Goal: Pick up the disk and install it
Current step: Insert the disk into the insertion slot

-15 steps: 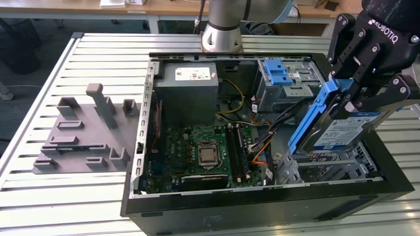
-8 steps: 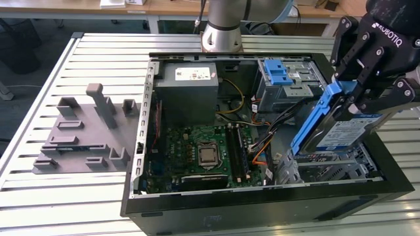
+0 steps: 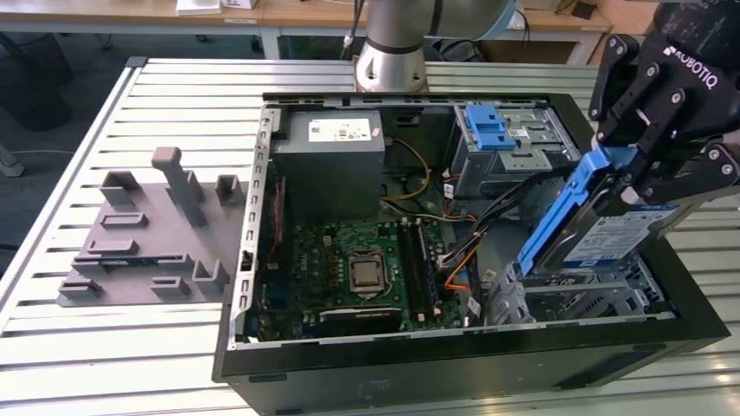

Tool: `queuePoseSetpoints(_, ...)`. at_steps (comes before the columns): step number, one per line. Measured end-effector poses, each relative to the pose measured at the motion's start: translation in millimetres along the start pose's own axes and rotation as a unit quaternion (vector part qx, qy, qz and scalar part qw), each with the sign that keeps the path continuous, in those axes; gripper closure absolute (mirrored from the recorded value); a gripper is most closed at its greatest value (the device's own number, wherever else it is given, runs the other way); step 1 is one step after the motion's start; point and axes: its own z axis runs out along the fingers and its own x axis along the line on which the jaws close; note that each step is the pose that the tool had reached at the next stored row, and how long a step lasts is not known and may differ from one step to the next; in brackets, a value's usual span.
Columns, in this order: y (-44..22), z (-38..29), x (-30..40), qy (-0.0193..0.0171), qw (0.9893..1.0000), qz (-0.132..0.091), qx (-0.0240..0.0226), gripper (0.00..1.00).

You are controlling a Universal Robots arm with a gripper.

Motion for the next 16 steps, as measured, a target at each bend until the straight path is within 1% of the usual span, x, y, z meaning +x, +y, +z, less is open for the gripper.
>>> queuePoseSetpoints(9,-0.2,3.5,2.6,0.0000,1.0000,-0.001,0.0000,0.64)
queuePoseSetpoints(16,0.0,5.9,3.0,0.0000,1.0000,-0.001,0.0000,0.64)
